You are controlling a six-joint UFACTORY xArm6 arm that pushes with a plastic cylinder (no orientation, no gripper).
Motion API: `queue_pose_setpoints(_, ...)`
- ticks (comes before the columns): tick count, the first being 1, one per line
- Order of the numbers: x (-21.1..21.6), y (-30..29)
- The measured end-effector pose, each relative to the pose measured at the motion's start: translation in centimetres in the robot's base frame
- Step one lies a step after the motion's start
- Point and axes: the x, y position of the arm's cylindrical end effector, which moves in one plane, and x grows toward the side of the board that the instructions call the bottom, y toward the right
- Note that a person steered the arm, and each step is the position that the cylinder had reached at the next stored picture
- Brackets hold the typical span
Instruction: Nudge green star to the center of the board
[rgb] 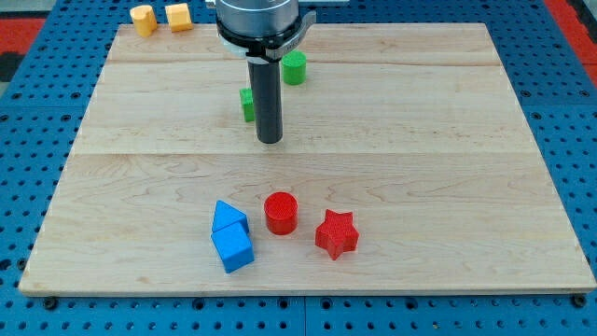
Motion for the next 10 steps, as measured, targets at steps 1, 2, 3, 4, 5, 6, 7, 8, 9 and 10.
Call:
queue_pose_setpoints(1, 0.0, 0.0)
queue_pose_setpoints(2, 0.0, 0.0)
queue_pose_setpoints(3, 0.6, -1.6)
queue_pose_setpoints(4, 0.7, -6.9)
queue_pose_setpoints(5, -1.9, -8.9)
queue_pose_setpoints(6, -5.1, -2.4)
queue_pose_setpoints(7, -7.6, -4.5)
queue_pose_setpoints(8, -8.9, -2.1)
queue_pose_setpoints(9, -5.7, 0.9)
queue_pose_setpoints(10, -8.8, -0.2)
